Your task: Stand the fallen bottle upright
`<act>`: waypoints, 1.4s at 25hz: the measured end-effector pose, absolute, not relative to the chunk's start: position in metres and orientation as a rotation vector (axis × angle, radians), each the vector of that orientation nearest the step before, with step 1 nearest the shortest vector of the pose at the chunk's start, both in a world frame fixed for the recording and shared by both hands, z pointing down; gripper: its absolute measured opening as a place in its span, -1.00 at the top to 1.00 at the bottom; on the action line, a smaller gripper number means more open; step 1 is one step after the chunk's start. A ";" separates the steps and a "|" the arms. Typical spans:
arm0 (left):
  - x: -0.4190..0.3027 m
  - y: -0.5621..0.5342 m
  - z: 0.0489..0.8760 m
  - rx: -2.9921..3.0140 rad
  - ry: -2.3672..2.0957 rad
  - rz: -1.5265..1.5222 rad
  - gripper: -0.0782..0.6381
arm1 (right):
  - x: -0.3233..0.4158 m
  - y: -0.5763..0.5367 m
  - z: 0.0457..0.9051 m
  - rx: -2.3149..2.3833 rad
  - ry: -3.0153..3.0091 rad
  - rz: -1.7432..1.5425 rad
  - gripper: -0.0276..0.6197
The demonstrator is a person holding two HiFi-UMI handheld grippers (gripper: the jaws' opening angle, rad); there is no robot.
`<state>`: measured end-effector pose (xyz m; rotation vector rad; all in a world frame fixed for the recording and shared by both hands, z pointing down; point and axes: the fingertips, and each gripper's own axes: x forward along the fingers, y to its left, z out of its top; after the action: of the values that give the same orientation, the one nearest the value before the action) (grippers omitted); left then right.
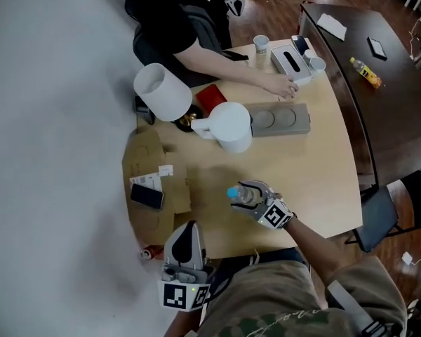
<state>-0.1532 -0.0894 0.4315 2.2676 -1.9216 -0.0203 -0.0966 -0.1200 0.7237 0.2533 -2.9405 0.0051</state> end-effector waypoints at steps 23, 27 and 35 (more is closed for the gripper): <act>-0.149 -0.076 0.408 2.337 -1.862 -0.155 0.77 | -0.039 -0.112 0.579 0.465 -3.103 0.031 -0.08; -0.160 -0.064 0.407 2.383 -1.832 -0.212 0.77 | -0.042 -0.079 0.544 0.435 -2.990 -0.119 -0.08; -0.161 -0.036 0.427 2.395 -1.721 -0.284 0.77 | -0.038 -0.055 0.477 0.786 -3.032 -0.127 -0.01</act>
<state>-0.1608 -0.0358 0.4267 2.3949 -1.7208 -0.2836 -0.0377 -0.0551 0.4769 0.7860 -3.0321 -0.1272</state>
